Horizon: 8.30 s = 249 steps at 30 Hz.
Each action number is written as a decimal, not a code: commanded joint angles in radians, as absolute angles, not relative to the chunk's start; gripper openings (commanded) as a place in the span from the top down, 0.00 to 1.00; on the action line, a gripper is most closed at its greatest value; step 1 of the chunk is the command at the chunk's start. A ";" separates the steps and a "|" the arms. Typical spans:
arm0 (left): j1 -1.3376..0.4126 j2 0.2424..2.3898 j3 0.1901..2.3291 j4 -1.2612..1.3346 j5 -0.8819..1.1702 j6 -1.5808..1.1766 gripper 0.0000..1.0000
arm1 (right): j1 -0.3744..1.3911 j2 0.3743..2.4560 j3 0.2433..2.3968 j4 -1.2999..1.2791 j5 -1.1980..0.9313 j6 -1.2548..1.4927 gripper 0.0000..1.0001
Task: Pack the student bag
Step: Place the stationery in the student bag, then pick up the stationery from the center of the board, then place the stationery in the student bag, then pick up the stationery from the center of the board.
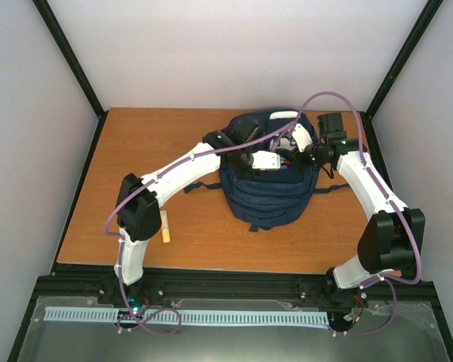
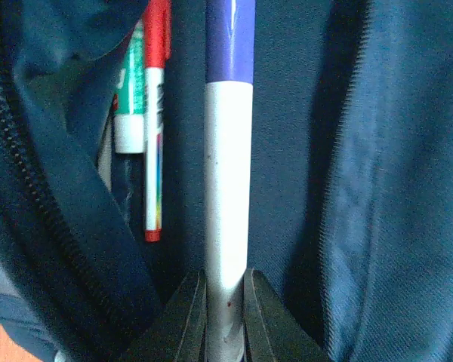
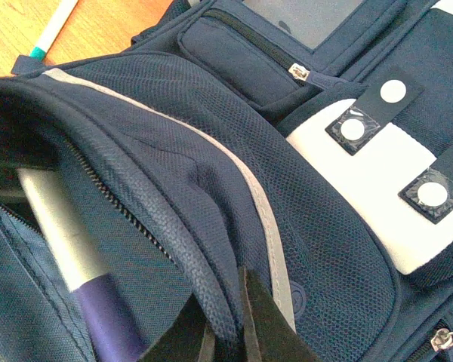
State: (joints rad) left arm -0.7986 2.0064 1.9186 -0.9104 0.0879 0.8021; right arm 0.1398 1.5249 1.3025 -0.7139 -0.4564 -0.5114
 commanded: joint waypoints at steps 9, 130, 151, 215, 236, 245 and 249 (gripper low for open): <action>-0.786 2.065 1.925 -0.654 -0.141 0.575 0.45 | 0.130 1.495 1.326 -0.628 -0.492 -0.468 0.97; -0.284 1.987 1.545 -0.986 -0.016 -0.321 0.97 | 0.127 1.410 1.215 -0.706 -0.532 -0.517 0.97; -0.546 1.572 1.503 -0.772 0.467 0.278 0.99 | 0.127 1.441 1.349 -0.696 -0.616 -0.481 0.97; -0.749 1.457 1.374 -0.882 -0.121 0.330 0.42 | 0.127 1.422 1.314 -0.657 -0.645 -0.416 0.97; -0.158 1.626 1.081 -0.988 0.028 -0.296 0.29 | 0.126 1.396 1.273 -0.670 -0.629 -0.436 0.97; -0.157 1.670 1.080 -1.016 0.057 -0.335 0.32 | 0.126 1.414 1.275 -0.663 -0.647 -0.431 0.97; -0.157 1.689 1.079 -1.012 0.083 -0.328 0.37 | 0.126 1.419 1.271 -0.661 -0.650 -0.429 0.97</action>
State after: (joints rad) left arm -0.1574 1.6688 1.0740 -0.9943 0.0399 -0.3061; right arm 0.1284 1.4513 1.2686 -0.7059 -0.5621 -0.4442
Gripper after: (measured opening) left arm 0.650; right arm 0.031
